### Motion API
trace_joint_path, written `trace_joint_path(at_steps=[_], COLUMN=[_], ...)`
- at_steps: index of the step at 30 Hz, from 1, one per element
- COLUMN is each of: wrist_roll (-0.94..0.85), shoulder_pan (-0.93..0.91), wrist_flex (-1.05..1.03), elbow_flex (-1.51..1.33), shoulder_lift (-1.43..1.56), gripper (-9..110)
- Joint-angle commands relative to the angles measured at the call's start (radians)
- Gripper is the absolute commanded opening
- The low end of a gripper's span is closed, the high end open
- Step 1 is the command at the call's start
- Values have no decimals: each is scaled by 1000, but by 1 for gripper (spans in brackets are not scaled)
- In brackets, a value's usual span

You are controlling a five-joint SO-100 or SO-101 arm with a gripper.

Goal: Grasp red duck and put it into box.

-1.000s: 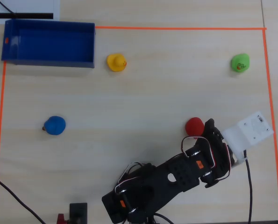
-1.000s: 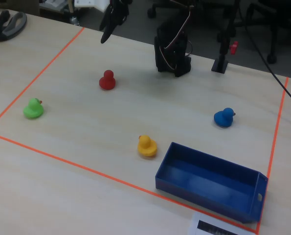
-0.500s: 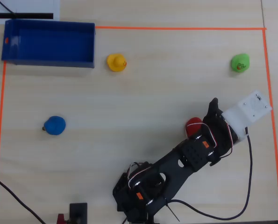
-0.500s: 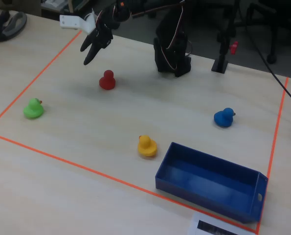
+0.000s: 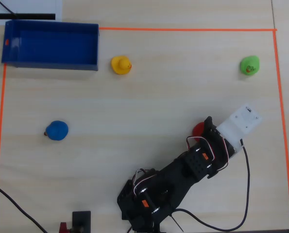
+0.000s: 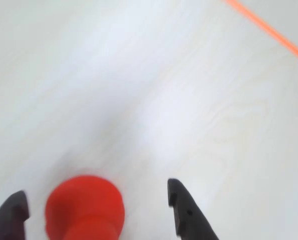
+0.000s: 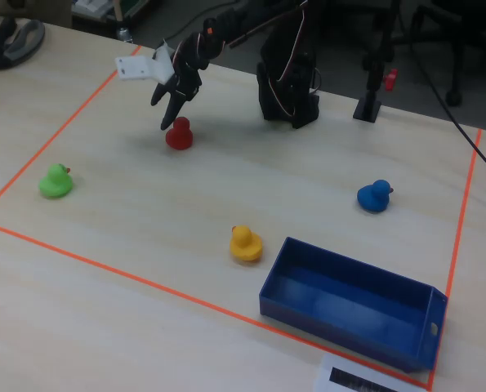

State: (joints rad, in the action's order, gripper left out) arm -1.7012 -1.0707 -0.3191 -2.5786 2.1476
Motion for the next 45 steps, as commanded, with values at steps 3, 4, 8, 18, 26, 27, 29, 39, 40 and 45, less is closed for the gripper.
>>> trace_joint_path(at_steps=[3,4,8,18,26,27,29,39,40,45], wrist_roll=[0,3,8,15,28,29,34,12,12,25], shoulder_pan=[29,34,49,78,92,94,95,103,103,103], wrist_flex=[57,55,49,81,112,114,118,123,123,123], elbow_flex=[-43,-48,-60,-126,-132,-130,-126,-160,-160,-161], shoulder_lift=[9,9,9,-5,-43,-48,-57,-95,-97,-98], gripper=[38,38,38,37,37,37,37,0,0,0])
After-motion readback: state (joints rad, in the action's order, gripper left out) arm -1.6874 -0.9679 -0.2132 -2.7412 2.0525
